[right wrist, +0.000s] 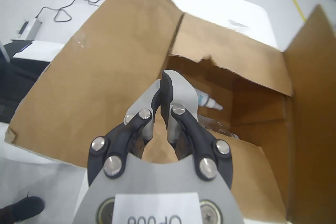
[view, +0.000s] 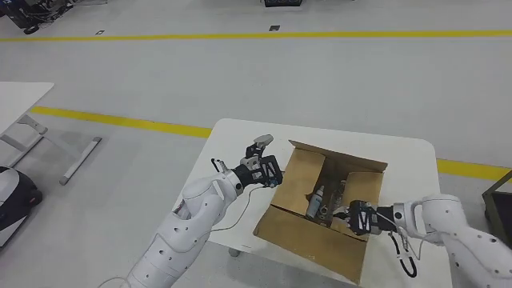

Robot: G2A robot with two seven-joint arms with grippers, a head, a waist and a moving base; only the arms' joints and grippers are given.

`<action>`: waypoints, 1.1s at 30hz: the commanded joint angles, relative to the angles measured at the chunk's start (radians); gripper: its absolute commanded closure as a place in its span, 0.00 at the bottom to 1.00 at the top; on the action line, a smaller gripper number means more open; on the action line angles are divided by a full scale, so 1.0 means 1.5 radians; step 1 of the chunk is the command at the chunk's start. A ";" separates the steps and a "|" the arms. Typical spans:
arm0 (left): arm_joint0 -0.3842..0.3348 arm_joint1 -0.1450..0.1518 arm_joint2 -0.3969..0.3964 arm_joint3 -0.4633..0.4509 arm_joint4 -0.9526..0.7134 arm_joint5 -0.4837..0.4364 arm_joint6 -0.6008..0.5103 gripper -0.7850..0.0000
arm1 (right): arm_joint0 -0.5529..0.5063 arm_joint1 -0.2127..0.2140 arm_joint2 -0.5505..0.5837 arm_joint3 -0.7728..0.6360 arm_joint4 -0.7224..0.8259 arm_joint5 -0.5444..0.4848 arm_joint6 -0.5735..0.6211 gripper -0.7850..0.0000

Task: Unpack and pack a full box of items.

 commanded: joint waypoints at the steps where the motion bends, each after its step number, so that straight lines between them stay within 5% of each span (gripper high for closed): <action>1: 0.000 0.000 0.000 0.000 0.000 0.000 0.000 0.00 | -0.010 0.012 0.028 0.000 0.011 0.021 0.006 1.00; 9: 0.000 0.000 0.000 0.000 0.000 0.000 0.000 0.00 | -0.039 0.028 0.105 0.003 0.086 0.093 0.037 1.00; 25: 0.000 0.000 0.000 0.000 0.000 0.000 0.000 0.00 | -0.044 0.019 0.107 0.007 0.101 0.113 0.065 1.00; 33: 0.000 0.000 0.000 0.000 0.000 0.000 0.000 0.00 | -0.020 -0.030 0.084 0.018 0.133 0.220 0.132 1.00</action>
